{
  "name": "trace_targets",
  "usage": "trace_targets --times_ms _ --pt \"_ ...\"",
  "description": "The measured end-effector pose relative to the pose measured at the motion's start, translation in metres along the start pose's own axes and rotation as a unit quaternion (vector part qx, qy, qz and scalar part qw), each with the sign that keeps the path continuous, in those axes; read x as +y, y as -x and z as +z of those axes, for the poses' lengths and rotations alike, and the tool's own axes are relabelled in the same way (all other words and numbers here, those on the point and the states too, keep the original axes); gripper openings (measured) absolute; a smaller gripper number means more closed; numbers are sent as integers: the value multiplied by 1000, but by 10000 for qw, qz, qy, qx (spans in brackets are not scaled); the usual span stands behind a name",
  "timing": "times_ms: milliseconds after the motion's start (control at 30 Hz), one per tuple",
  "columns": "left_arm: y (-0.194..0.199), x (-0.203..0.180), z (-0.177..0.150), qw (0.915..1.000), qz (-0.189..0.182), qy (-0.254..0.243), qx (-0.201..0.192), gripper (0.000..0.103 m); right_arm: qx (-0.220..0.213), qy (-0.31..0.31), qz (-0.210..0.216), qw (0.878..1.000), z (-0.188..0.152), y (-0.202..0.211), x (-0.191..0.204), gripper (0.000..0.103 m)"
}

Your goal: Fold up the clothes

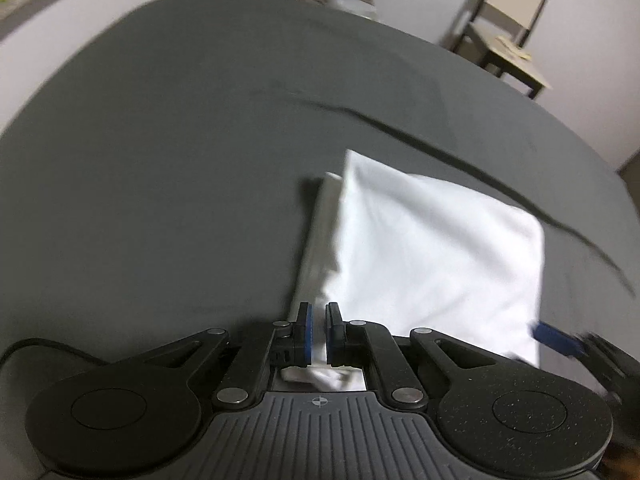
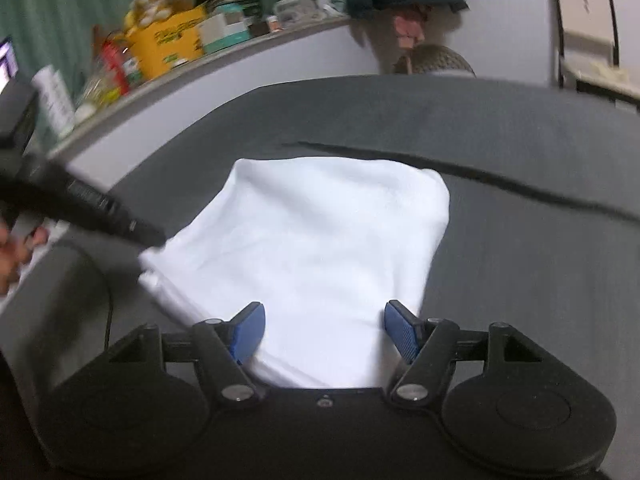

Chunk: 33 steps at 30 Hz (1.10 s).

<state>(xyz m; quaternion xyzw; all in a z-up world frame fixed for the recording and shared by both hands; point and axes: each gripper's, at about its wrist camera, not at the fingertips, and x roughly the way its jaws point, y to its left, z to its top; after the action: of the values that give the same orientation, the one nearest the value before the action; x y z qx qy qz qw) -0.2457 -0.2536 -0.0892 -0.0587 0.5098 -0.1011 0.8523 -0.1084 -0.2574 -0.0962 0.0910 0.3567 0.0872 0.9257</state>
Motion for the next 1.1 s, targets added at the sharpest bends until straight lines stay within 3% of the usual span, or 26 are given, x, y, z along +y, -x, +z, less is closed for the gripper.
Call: trace_targets --times_ms 67,133,300,367,467,633,767,867,967,1100 --pt "12 11 3 9983 -36 508 -281 4 -78 276 68 9996 -1 12 9 65" --pt "20 21 8 9942 -335 928 -421 4 -143 532 218 9982 -4 19 16 65" --pt "11 33 2 9864 -1313 993 -19 4 -114 584 361 9976 -11 19 21 66" --pt "2 26 -3 9893 -1220 774 177 4 -36 360 427 9984 -12 15 17 66" --pt "-5 8 -5 9964 -728 258 339 4 -24 202 422 9989 -14 15 14 66" --pt "-19 -6 0 9980 -416 -136 448 4 -147 179 413 9989 -13 19 14 67" --pt "-23 -5 2 9980 433 -227 394 4 -145 120 416 9990 -14 20 12 67" --pt "-10 -1 5 9876 1549 -244 -62 4 -190 176 407 9988 -13 23 13 67" --pt "5 15 6 9918 1220 252 -300 4 -239 244 376 9987 -13 26 13 68" --pt "13 36 3 9937 267 1059 -242 4 -192 303 195 9992 -14 25 12 72"
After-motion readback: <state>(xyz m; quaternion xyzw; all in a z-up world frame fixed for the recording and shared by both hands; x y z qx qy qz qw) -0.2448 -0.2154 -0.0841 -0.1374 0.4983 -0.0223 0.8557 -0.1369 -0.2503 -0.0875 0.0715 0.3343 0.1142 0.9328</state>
